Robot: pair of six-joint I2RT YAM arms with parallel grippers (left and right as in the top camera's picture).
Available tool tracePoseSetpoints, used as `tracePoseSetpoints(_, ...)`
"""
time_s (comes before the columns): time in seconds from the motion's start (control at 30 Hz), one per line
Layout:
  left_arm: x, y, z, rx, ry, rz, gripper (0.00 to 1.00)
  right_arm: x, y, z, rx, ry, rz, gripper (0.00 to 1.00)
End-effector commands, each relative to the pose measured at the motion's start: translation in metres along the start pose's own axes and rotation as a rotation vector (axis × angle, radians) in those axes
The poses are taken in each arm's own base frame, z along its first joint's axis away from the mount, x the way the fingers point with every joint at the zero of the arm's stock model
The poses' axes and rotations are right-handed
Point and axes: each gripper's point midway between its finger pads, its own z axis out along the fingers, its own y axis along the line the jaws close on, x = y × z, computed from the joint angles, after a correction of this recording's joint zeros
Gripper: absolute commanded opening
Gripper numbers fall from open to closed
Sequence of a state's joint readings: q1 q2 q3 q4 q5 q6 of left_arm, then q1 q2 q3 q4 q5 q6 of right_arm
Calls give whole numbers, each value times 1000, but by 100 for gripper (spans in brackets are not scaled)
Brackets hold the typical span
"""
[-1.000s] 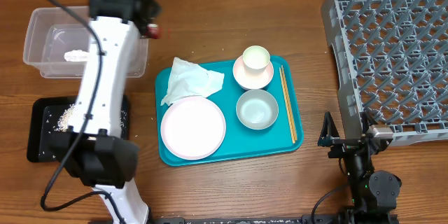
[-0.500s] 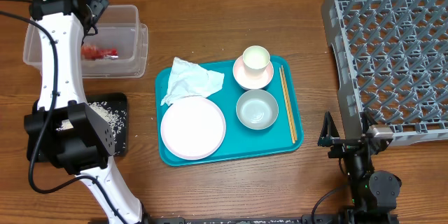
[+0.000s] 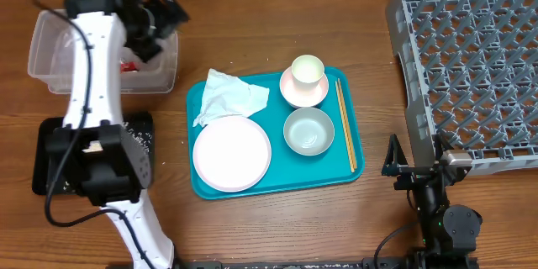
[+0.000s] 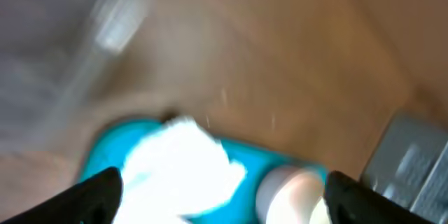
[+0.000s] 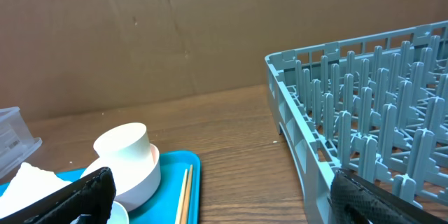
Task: Sort waste into correct bins and load items into the dishwasher
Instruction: 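Reach the left gripper to the white tissue and grasp it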
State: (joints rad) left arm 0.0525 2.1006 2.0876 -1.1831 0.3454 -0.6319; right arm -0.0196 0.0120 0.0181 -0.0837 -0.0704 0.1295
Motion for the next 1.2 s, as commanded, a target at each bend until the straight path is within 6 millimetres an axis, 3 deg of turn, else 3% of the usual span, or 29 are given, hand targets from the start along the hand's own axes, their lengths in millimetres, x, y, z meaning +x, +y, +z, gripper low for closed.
tracePoseSetpoints(0.0, 38, -27, -1, -31, 32, 111, 87, 2, -3, 0, 12, -5, -7, 100)
tracePoseSetpoints(0.17, 68, -16, 18, -306, -53, 168, 82, 2, -3, 0, 12, -5, -7, 100)
tracePoseSetpoints(0.33, 89, -7, 49, -433, -91, 264, 82, 2, -3, 0, 12, -5, -7, 100)
tracePoseSetpoints(0.5, 104, 15, 82, -485, -31, 318, 80, 2, -3, 0, 12, -5, -7, 100)
tracePoseSetpoints(1.17, 134, 71, 145, -512, 11, 351, 78, 2, -3, 0, 12, -5, -7, 100)
